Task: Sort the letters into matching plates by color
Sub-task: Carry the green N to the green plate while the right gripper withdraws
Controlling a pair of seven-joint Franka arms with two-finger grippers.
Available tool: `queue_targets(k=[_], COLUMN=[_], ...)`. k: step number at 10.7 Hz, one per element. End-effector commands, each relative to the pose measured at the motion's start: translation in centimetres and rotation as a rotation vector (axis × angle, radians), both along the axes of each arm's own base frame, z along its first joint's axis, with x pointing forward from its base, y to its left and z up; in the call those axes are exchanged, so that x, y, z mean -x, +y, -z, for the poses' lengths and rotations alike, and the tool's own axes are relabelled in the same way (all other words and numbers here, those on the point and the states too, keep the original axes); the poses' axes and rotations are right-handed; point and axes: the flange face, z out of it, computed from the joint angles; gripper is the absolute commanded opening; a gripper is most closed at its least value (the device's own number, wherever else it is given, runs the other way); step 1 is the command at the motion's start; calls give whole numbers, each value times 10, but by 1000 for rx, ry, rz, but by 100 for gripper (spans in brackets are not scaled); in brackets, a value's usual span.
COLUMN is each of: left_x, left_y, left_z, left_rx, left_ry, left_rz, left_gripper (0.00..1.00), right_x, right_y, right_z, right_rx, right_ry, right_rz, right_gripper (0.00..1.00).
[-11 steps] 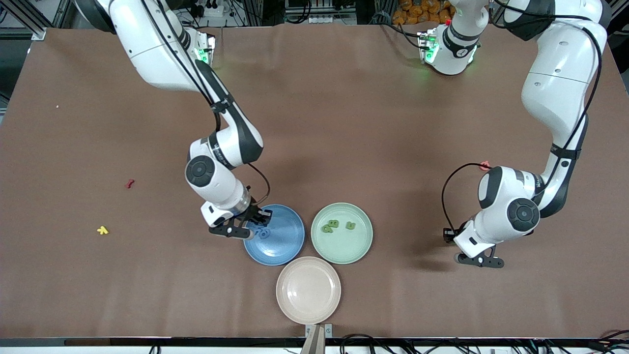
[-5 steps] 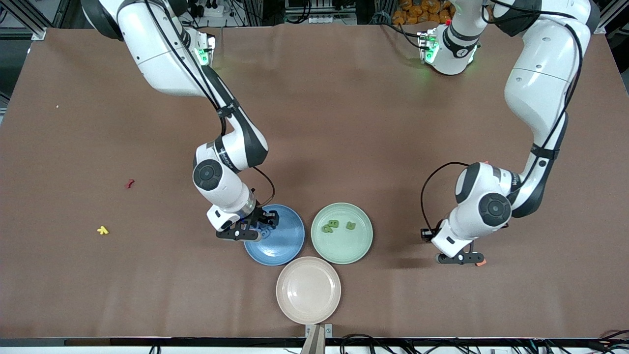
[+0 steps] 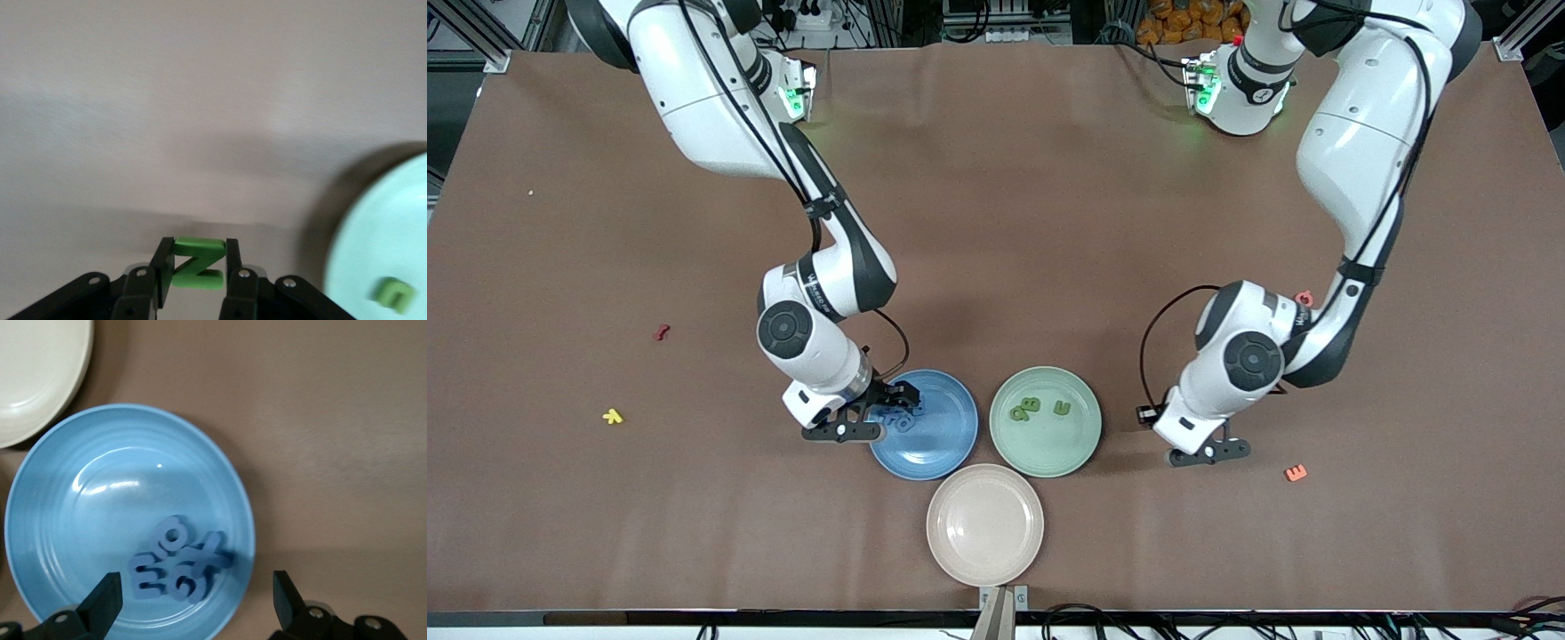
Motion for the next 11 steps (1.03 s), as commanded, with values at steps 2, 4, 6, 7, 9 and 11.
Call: queue_targets(k=[2, 4, 6, 7, 9, 11], left_x=[17, 26, 30, 32, 36, 38], left_y=[-56, -78, -94, -100, -113, -119], left_z=[-9, -12, -16, -18, -19, -19], left_rx=[31, 39, 57, 63, 89, 92], left_ry=[-27, -30, -50, -57, -80, -100], left_rz=[-84, -103, -108, -115, -130, -125], left_gripper=[0, 0, 0, 0, 0, 0], right_x=[-18, -33, -42, -46, -50, -49], right_y=[-75, -129, -187, -217, -274, -318], right_z=[-28, -49, -67, -74, -90, -106], right_rx=[74, 96, 104, 111, 132, 146], right_ry=[36, 14, 15, 5, -21, -36], right_rz=[-86, -117, -101, -98, -122, -128], right_gripper=[100, 100, 100, 100, 100, 100])
